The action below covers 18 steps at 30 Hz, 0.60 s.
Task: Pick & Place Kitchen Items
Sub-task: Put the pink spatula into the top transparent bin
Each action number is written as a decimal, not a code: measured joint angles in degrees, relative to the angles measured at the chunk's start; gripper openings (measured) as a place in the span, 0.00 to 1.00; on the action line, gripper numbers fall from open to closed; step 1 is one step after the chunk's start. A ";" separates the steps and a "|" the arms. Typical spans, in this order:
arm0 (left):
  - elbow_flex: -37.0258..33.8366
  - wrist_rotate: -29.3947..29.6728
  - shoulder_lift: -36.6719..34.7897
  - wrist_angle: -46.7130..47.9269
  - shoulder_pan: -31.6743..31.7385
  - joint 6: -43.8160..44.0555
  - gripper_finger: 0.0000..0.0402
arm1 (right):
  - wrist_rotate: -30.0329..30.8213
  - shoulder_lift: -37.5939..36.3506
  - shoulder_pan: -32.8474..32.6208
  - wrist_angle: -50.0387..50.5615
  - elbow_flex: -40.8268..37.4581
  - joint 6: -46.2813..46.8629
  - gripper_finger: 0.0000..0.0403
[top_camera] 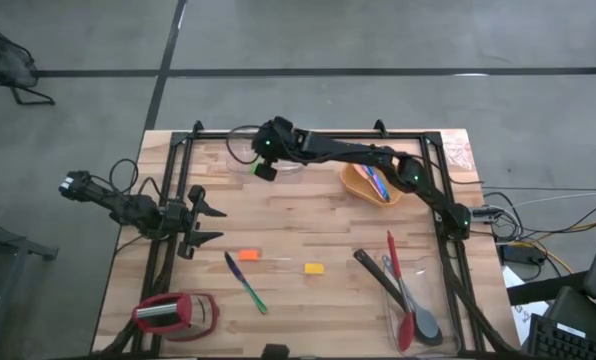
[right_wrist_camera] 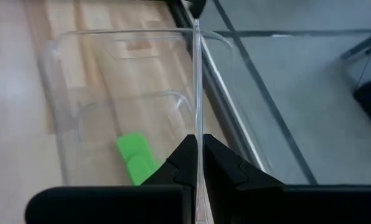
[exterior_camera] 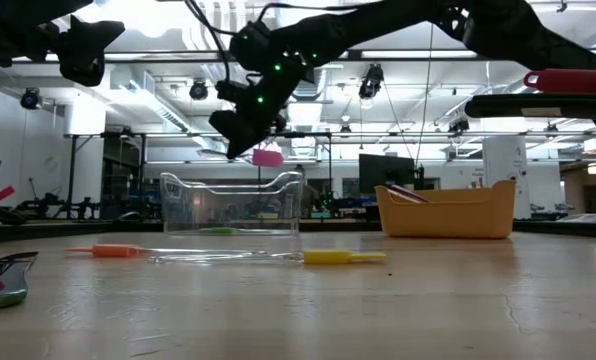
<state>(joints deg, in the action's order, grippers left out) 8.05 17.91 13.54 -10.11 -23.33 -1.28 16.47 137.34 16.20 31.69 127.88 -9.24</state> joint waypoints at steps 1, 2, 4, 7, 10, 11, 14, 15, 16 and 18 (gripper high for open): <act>0.00 0.00 0.00 0.00 0.02 0.00 0.59 | -0.01 0.00 0.37 -0.26 -0.30 0.47 0.03; 0.00 0.00 0.00 0.00 0.00 0.00 0.59 | -0.12 0.00 0.71 -0.34 -0.57 0.92 0.03; 0.00 0.00 0.00 -0.02 0.01 0.00 0.59 | -0.57 0.00 1.28 -0.24 -1.07 1.54 0.03; 0.00 0.00 0.00 -0.02 0.00 0.00 0.59 | -0.67 0.00 1.77 -0.46 -1.72 2.01 0.03; 0.00 0.00 0.00 -0.10 0.01 0.00 0.59 | -0.71 0.00 1.78 -0.47 -1.93 1.92 0.03; 0.00 0.01 0.00 -0.14 0.01 0.00 0.59 | -1.04 0.00 1.73 -0.47 -1.96 1.84 0.03; 0.00 0.00 0.00 -0.18 0.01 0.00 0.59 | -1.99 0.00 1.69 -0.58 -1.97 1.99 0.03; 0.00 0.02 0.00 -0.17 0.02 0.00 0.59 | -1.99 0.00 1.69 -0.58 -1.97 2.15 0.03; 0.00 0.00 0.00 -0.17 0.00 0.00 0.59 | -2.00 0.00 1.71 -0.57 -1.97 2.33 0.03; 0.00 0.01 0.00 -0.17 0.02 0.00 0.59 | -1.99 0.00 1.71 -0.56 -1.99 2.60 0.03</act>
<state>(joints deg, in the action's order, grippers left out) 8.05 17.92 13.54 -10.28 -23.32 -1.28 14.48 137.34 17.91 31.14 125.89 -6.64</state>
